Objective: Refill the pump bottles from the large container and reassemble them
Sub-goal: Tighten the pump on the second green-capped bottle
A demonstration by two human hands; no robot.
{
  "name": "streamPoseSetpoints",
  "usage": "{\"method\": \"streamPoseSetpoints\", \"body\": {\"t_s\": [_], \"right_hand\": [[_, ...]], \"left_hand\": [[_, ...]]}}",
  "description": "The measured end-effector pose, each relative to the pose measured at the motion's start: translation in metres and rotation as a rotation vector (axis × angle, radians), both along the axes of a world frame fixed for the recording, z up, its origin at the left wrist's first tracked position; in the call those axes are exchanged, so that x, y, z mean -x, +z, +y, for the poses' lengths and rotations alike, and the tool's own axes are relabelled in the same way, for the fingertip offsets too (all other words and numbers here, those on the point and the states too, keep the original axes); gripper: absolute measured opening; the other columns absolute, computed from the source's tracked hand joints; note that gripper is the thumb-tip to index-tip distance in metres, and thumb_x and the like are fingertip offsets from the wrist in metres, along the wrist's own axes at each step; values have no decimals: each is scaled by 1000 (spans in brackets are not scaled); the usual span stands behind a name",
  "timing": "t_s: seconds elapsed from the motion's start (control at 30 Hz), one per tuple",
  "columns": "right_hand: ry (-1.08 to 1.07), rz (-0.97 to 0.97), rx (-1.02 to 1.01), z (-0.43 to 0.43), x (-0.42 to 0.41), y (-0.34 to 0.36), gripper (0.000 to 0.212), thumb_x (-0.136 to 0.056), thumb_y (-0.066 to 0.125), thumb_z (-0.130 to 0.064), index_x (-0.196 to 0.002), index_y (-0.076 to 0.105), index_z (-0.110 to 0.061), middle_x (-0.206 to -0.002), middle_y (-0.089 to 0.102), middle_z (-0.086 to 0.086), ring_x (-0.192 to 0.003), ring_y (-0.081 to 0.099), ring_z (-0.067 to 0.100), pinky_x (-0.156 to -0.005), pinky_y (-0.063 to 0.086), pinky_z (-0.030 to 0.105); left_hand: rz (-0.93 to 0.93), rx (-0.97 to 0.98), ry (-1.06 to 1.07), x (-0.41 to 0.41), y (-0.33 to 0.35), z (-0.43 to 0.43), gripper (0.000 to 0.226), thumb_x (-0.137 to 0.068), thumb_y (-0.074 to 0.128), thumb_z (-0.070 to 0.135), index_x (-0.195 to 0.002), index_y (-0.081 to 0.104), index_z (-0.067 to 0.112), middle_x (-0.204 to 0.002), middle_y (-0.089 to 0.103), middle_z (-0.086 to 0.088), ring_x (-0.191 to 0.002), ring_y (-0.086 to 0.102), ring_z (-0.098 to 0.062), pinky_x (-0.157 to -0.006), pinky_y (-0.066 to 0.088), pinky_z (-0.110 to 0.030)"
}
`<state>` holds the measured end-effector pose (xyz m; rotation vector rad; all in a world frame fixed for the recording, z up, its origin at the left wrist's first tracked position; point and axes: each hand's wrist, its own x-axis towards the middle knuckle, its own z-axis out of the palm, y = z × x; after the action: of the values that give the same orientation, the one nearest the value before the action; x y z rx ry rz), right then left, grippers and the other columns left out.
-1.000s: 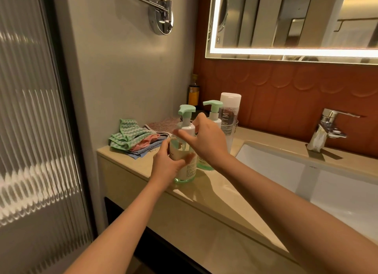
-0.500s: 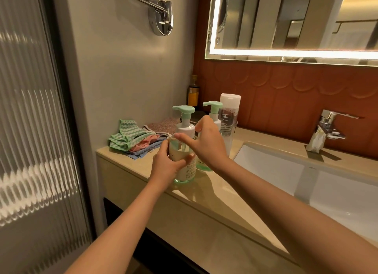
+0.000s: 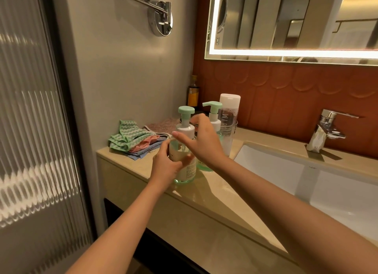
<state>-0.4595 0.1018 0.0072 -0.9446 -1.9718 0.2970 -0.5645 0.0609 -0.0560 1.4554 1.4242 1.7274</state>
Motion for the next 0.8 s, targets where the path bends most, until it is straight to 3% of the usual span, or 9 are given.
{"method": "streamPoseSetpoints", "body": {"t_s": [0.07,0.13,0.4,0.53,0.67,0.8], "right_hand": [[97,-7,73,0,0,1,53,-83,61,-47,-124,45,-18,-122,54,1,-108,54,15,-85,49,29],[109,-29,94,-1,0,-1,41,-86,59,-43,-116,51,-16,-114,59,1,-102,57,16,-83,51,30],[-110,-58,-21,-3,11,3,46,-77,66,-52,-99,55,-14,-100,63,1,-90,57,14,-76,51,30],[-94,-60,9,-6,7,5,50,-77,64,-54,-103,57,-12,-103,64,3,-93,58,17,-76,50,31],[-86,26,37,-8,-7,3,58,-86,55,-50,-130,50,-12,-127,58,4,-116,53,18,-91,46,33],[-96,59,14,-10,-33,1,42,-91,51,-44,-121,56,-14,-117,60,2,-107,54,14,-83,45,25]], "left_hand": [[0,-4,0,0,0,0,52,-69,78,27,-113,49,27,-99,60,16,-95,54,4,-84,47,-30],[8,-3,2,0,0,0,51,-70,78,26,-113,50,26,-99,60,15,-95,54,3,-85,48,-31],[-29,41,10,1,-2,5,56,-69,80,22,-114,48,31,-106,61,9,-106,56,-14,-94,48,-44],[-44,48,8,-2,0,5,54,-69,79,21,-112,48,30,-103,61,10,-102,57,-11,-92,48,-39],[-24,57,18,-10,4,8,49,-72,77,19,-113,50,21,-104,62,4,-102,58,-15,-86,49,-34],[-11,61,3,-17,10,10,57,-73,77,23,-119,45,21,-110,57,5,-105,53,-13,-84,44,-28]]}}
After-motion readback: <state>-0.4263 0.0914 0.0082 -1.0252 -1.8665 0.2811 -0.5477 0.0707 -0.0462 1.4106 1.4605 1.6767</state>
